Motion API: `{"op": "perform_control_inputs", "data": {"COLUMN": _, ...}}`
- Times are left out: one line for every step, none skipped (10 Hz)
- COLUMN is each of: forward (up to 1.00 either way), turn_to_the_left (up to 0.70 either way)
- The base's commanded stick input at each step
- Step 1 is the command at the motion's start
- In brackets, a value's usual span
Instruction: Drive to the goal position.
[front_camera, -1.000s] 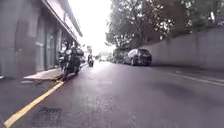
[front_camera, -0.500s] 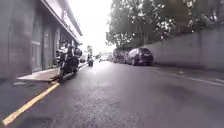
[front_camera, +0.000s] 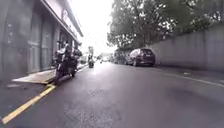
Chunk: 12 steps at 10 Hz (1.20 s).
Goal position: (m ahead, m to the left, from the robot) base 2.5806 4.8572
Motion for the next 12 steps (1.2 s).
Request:
{"op": "perform_control_inputs", "data": {"forward": 0.45, "turn_to_the_left": 0.0}}
{"op": "perform_control_inputs", "data": {"forward": 0.45, "turn_to_the_left": 0.0}}
{"op": "perform_control_inputs", "data": {"forward": 0.45, "turn_to_the_left": 0.0}}
{"op": "perform_control_inputs", "data": {"forward": 0.45, "turn_to_the_left": 0.0}}
{"op": "perform_control_inputs", "data": {"forward": 0.45, "turn_to_the_left": 0.0}}
{"op": "perform_control_inputs", "data": {"forward": 0.45, "turn_to_the_left": 0.0}}
{"op": "perform_control_inputs", "data": {"forward": 0.45, "turn_to_the_left": 0.0}}
{"op": "perform_control_inputs", "data": {"forward": 0.45, "turn_to_the_left": 0.0}}
{"op": "perform_control_inputs", "data": {"forward": 0.45, "turn_to_the_left": 0.0}}
{"op": "perform_control_inputs", "data": {"forward": 0.45, "turn_to_the_left": 0.0}}
{"op": "perform_control_inputs", "data": {"forward": 0.45, "turn_to_the_left": 0.0}}
{"op": "perform_control_inputs", "data": {"forward": 0.45, "turn_to_the_left": 0.0}}
